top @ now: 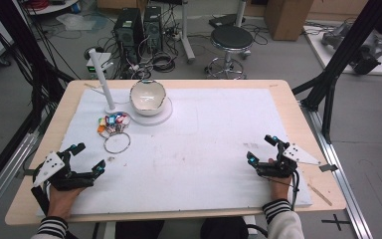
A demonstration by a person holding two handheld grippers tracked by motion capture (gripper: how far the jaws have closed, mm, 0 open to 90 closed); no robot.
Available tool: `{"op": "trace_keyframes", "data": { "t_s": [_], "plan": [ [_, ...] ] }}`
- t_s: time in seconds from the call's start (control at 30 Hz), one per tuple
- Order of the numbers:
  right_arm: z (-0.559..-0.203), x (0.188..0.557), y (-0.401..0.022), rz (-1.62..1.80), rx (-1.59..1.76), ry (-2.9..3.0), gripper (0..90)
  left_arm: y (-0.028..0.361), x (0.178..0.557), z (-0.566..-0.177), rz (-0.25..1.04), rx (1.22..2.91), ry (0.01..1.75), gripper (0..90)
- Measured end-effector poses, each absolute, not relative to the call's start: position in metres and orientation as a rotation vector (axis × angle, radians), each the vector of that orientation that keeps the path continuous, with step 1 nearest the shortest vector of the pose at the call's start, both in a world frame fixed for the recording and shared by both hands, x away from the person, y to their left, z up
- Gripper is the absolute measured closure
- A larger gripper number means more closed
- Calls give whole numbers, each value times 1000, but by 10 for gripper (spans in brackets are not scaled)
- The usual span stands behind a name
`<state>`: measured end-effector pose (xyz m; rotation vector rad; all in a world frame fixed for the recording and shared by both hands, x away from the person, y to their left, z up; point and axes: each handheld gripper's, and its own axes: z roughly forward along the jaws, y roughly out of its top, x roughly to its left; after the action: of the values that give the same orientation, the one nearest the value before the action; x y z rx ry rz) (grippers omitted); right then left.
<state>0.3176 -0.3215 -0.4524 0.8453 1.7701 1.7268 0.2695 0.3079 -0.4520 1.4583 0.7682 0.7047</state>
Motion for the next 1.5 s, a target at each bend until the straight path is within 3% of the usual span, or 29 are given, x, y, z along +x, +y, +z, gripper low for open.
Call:
{"op": "trace_keyframes", "data": {
  "t_s": [0.8, 1.5],
  "plan": [
    [-452, 318, -321, 1721, 836, 1774, 10, 310, 273, -447, 687, 1482, 783, 17],
    [-452, 318, -321, 1719, 836, 1774, 10, 295, 320, -356, 585, 1800, 727, 17]
  ]
}}
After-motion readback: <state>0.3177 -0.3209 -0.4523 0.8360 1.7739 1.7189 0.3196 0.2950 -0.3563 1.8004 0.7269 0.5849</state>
